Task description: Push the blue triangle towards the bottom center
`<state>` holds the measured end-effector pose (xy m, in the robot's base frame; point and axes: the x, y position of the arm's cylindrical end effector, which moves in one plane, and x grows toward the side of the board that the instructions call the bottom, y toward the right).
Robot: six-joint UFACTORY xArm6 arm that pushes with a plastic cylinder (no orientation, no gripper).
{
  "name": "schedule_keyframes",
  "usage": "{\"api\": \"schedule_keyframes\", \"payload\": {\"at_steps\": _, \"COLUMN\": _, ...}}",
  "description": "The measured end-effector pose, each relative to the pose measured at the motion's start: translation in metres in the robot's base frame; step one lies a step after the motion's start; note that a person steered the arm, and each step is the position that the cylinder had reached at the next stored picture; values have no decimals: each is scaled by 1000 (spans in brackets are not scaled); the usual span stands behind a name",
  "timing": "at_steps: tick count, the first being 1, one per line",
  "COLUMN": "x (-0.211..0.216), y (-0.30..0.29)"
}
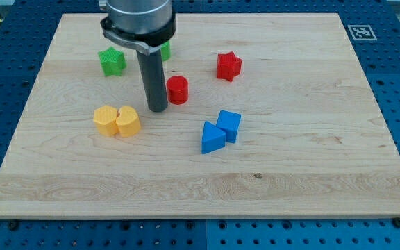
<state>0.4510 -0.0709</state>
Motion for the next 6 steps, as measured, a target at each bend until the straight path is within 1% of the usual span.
{"api": "schedule_keyframes", "payload": {"at_steps": 4, "x": 45, "y": 86}}
{"api": "schedule_keyframes", "payload": {"at_steps": 6, "x": 48, "y": 115}}
